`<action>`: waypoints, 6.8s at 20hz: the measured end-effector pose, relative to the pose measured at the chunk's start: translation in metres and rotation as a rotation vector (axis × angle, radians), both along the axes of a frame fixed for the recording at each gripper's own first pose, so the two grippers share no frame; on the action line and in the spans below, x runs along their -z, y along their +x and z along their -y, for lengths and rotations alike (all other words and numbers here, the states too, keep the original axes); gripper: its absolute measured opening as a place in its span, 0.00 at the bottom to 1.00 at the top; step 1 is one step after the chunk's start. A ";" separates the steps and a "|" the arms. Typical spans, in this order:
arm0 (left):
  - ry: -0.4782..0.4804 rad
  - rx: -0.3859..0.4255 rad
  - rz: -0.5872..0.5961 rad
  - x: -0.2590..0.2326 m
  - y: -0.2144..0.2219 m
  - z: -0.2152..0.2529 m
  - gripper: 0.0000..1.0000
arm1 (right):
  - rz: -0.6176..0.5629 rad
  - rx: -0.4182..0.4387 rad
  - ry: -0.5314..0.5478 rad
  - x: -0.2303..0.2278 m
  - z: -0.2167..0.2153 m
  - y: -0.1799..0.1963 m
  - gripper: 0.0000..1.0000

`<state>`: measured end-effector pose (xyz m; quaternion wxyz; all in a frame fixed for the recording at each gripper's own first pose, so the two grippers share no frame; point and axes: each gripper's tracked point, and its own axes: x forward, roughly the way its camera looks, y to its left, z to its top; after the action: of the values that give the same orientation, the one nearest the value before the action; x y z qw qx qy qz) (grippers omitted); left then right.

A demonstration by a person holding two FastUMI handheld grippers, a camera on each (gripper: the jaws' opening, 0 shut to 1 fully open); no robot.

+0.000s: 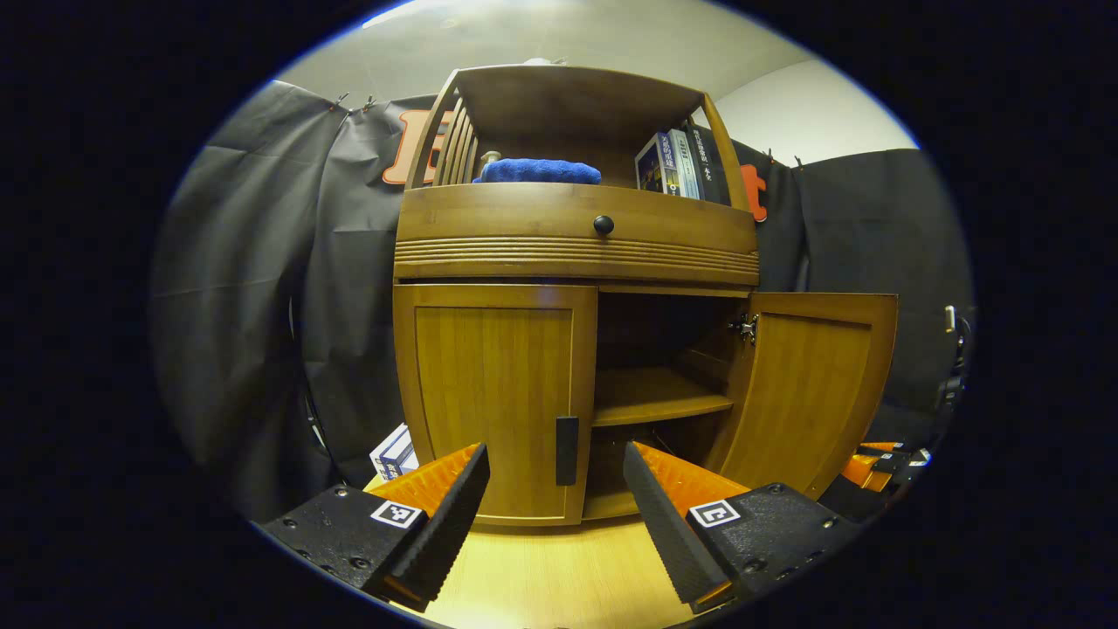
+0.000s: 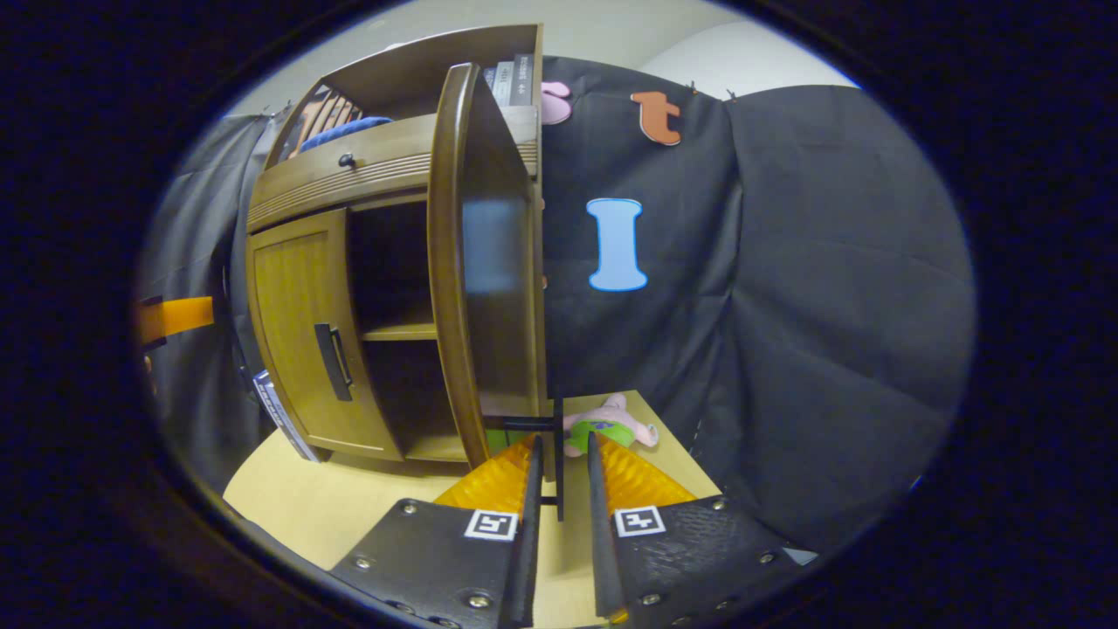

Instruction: Open the right door of the double-door shoe cabinet with the right hand, and open the left door with the left hand.

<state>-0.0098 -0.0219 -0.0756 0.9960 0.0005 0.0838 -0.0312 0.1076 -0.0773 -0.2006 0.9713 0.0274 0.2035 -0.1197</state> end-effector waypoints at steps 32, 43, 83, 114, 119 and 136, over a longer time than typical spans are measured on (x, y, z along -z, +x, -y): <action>0.034 -0.053 -0.148 0.108 0.184 0.003 0.66 | 0.017 0.195 -0.013 -0.019 0.052 -0.034 0.27; 0.007 -0.039 -0.173 0.121 0.193 0.010 0.36 | 0.014 0.243 -0.017 -0.029 0.062 -0.067 0.27; -0.082 -0.077 -0.153 0.102 0.043 -0.048 0.30 | 0.029 -0.146 0.056 -0.041 -0.062 -0.028 0.27; -0.146 -0.321 -0.183 0.106 -0.041 -0.178 0.08 | 0.015 -0.419 0.159 -0.022 -0.183 0.022 0.26; -0.153 -0.353 -0.185 0.105 -0.048 -0.189 0.08 | 0.021 -0.434 0.190 -0.021 -0.191 0.030 0.27; -0.165 -0.481 -0.192 0.107 -0.077 -0.223 0.05 | 0.008 -0.495 0.195 -0.020 -0.208 0.038 0.27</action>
<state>-0.0870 0.2014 -0.1826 0.9589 -0.1035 0.1730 0.1998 0.1456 0.1304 -0.1809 0.9646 0.0709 0.2108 0.1418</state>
